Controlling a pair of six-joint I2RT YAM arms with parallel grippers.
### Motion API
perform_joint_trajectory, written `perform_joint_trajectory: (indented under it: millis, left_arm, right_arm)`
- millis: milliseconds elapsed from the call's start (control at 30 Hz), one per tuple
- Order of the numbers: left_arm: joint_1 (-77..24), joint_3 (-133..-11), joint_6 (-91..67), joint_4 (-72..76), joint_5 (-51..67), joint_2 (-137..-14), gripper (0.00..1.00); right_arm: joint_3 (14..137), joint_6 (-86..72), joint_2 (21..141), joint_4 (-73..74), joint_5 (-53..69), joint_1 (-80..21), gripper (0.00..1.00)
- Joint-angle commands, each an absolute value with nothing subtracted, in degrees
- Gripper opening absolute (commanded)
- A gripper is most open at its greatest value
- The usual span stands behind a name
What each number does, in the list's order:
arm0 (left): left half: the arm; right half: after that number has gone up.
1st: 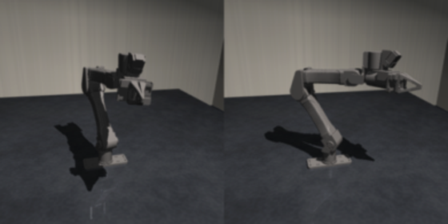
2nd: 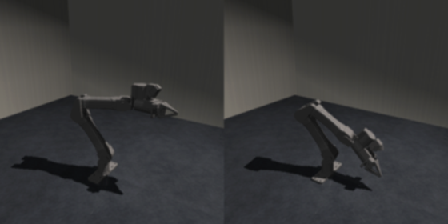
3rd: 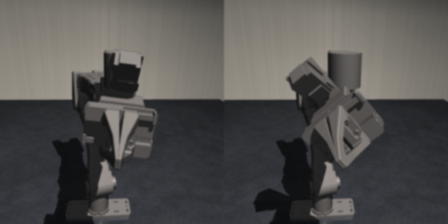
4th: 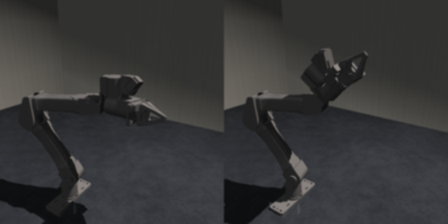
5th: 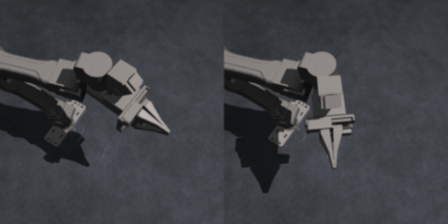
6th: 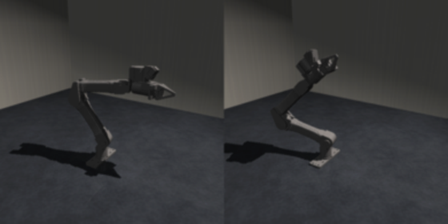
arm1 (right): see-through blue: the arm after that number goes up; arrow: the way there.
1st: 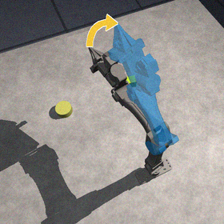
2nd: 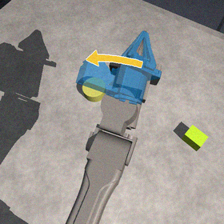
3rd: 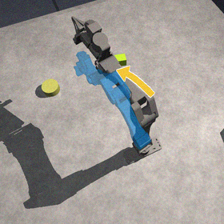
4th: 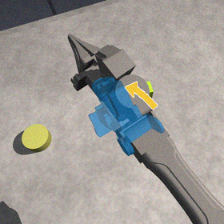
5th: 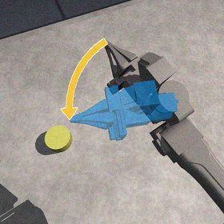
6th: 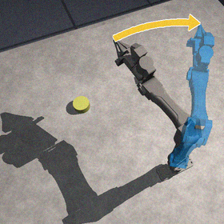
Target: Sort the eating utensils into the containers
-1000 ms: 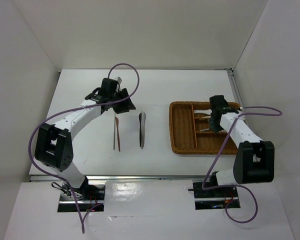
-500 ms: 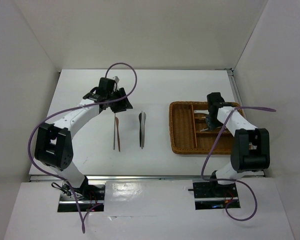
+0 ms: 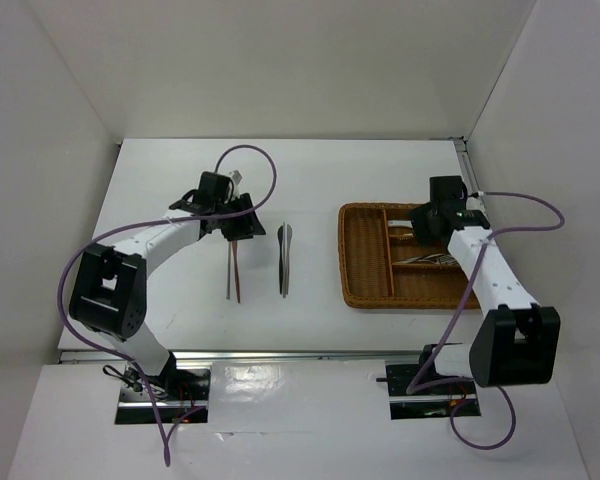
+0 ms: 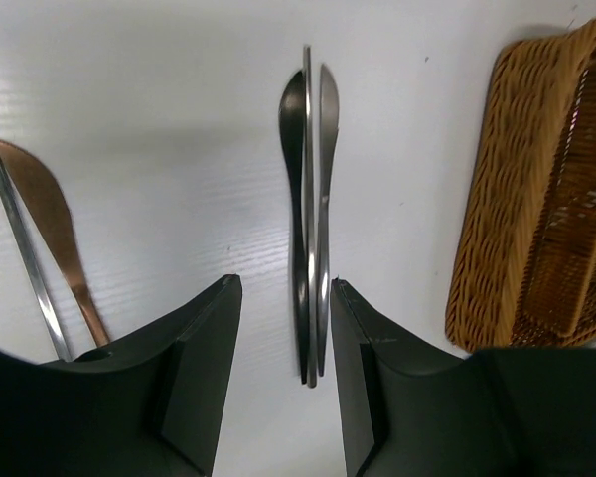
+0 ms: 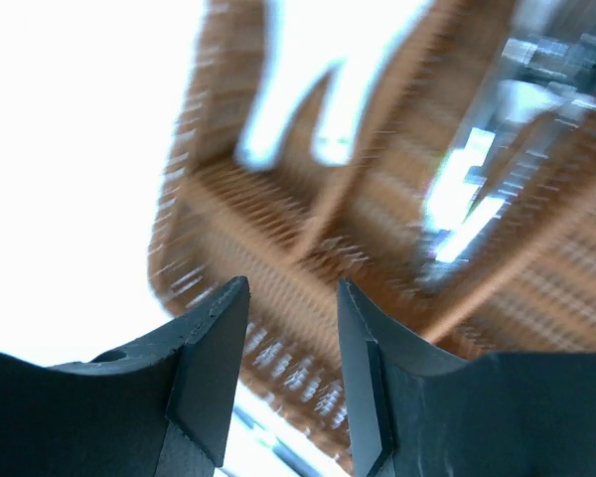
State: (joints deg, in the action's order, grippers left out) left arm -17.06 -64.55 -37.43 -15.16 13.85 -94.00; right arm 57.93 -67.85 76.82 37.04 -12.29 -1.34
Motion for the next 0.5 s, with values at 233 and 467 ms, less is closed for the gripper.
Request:
perform_joint_trajectory:
  millis: [233,467]
  left_arm:
    - [-21.5,-64.2,-35.4,-9.6,10.4,-99.4,0.56]
    - [-22.2,-66.6,-37.4,-15.6,-0.3,-100.2,0.55]
  right_arm:
    - [53.0,-50.7,68.1,23.3,-2.0,-2.5,0.48]
    - [53.0,-47.7,67.0,25.8,-2.0,-2.5,0.48]
